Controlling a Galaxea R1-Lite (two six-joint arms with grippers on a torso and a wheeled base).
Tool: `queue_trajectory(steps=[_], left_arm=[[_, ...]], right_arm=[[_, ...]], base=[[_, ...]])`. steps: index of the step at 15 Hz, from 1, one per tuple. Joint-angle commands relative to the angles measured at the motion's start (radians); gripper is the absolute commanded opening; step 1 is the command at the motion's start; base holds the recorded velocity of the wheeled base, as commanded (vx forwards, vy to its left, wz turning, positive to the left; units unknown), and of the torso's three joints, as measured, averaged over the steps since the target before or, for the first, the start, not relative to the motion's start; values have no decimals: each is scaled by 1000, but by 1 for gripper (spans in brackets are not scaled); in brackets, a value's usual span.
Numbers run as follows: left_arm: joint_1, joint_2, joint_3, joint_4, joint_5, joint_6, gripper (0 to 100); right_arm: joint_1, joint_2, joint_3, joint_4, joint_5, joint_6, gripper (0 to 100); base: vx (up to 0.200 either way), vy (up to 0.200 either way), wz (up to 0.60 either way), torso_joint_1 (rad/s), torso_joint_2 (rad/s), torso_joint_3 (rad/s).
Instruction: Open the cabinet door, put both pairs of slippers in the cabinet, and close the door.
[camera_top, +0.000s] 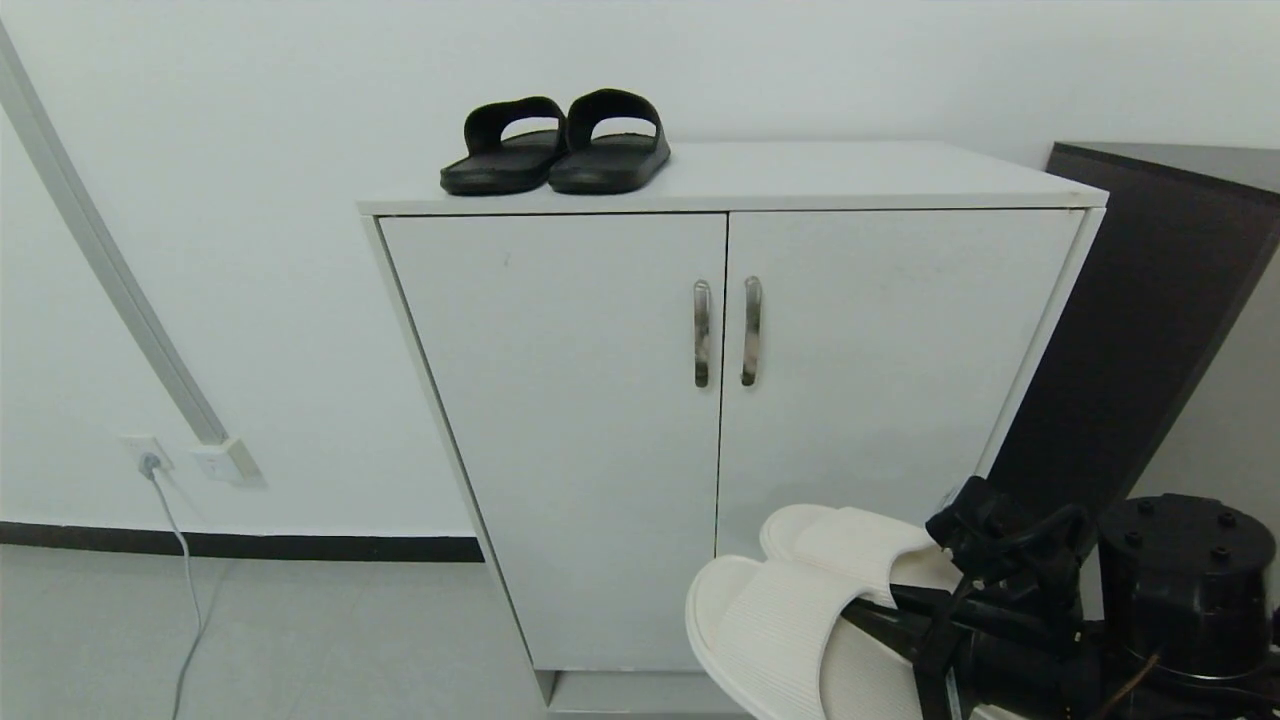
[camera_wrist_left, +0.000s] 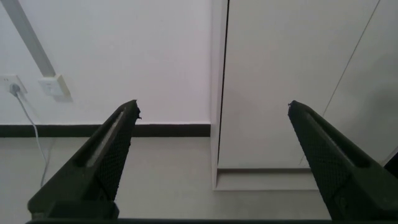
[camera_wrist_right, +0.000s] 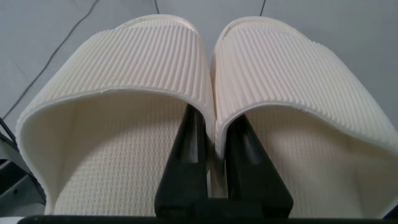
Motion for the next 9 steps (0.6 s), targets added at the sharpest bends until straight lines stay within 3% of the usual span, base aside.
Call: queue_trajectory(steps=[1,2,9], left_arm=[[0,2,0,0,0,0,100],[0,2,0,0,0,1,100],[-3,23,0,0,3,0,100]], right_arm=[[0,7,1,-1,0,-1,0],[0,7,1,-1,-2,-1,0],[0,15,1,-1,-3,-1,0]], base=[[0,0,0,-32,432,408],[0,0,0,-2,295,266],[0,0,0,0,0,0]])
